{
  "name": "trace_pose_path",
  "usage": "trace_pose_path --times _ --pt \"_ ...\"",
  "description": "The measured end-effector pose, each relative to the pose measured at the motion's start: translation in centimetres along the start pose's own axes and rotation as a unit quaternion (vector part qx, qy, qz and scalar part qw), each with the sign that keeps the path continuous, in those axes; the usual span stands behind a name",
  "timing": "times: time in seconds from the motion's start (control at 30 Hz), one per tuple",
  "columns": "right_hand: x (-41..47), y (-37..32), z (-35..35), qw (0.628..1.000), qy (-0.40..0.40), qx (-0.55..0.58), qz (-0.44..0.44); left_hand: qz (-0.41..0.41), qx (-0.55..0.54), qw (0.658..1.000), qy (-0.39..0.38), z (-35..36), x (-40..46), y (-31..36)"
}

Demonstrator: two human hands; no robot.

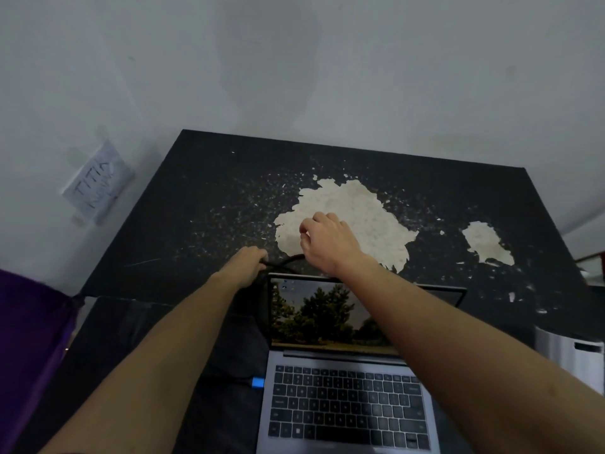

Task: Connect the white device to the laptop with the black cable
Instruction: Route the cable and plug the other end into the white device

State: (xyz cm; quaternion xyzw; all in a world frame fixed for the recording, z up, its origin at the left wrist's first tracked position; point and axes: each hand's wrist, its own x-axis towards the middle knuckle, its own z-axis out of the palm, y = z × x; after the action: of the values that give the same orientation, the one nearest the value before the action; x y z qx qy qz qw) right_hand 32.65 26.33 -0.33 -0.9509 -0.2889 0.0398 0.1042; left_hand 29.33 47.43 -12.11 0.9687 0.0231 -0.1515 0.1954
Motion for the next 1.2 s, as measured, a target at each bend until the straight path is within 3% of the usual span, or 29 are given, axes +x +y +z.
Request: trace_pose_path --times 0.13,0.27,0.4,0.5,0.63,0.73,0.83,0.97,1.03,1.1,1.2 --pt "0.5 0.7 -0.4 0.994 -0.093 0.038 0.043 0.023 -0.153 0.981 0.116 -1.4 -0.6 0.4" --pt "1.0 0.0 -0.8 0.973 -0.202 0.085 0.066 0.061 -0.207 0.958 0.191 -4.8 -2.1 1.4" --pt "0.5 -0.5 -1.5 0.950 -0.228 0.186 0.106 0.037 -0.247 0.933 0.257 -8.0 -3.7 1.8" --pt "-1.1 1.0 -3.6 0.909 -0.235 0.312 0.142 0.011 -0.250 0.930 0.269 -9.8 -4.7 1.8" --pt "-2.7 2.5 -7.2 0.826 -0.177 0.498 0.197 -0.004 -0.197 0.955 0.223 -10.9 -5.7 4.0" --pt "-2.0 2.6 -9.2 0.788 -0.087 0.555 0.252 -0.040 -0.154 0.952 0.260 -12.2 -7.0 7.0" --pt "-1.9 2.1 -11.5 0.742 -0.025 0.603 0.293 0.029 -0.161 0.940 0.299 -13.4 -9.2 11.6" --pt "-2.1 0.4 -13.9 0.701 0.026 0.643 0.307 0.062 -0.230 0.965 0.113 -11.7 -11.7 18.5" --pt "-2.2 -0.3 -14.6 0.674 0.040 0.671 0.308 0.052 -0.235 0.969 0.061 -10.5 -12.1 20.8" --pt "-2.8 -1.0 -15.3 0.654 0.044 0.695 0.294 0.038 -0.248 0.964 0.090 -10.0 -12.0 22.3" --pt "-3.9 -1.3 -15.4 0.661 0.025 0.701 0.268 -0.012 -0.341 0.930 0.140 -10.7 -11.2 23.1"
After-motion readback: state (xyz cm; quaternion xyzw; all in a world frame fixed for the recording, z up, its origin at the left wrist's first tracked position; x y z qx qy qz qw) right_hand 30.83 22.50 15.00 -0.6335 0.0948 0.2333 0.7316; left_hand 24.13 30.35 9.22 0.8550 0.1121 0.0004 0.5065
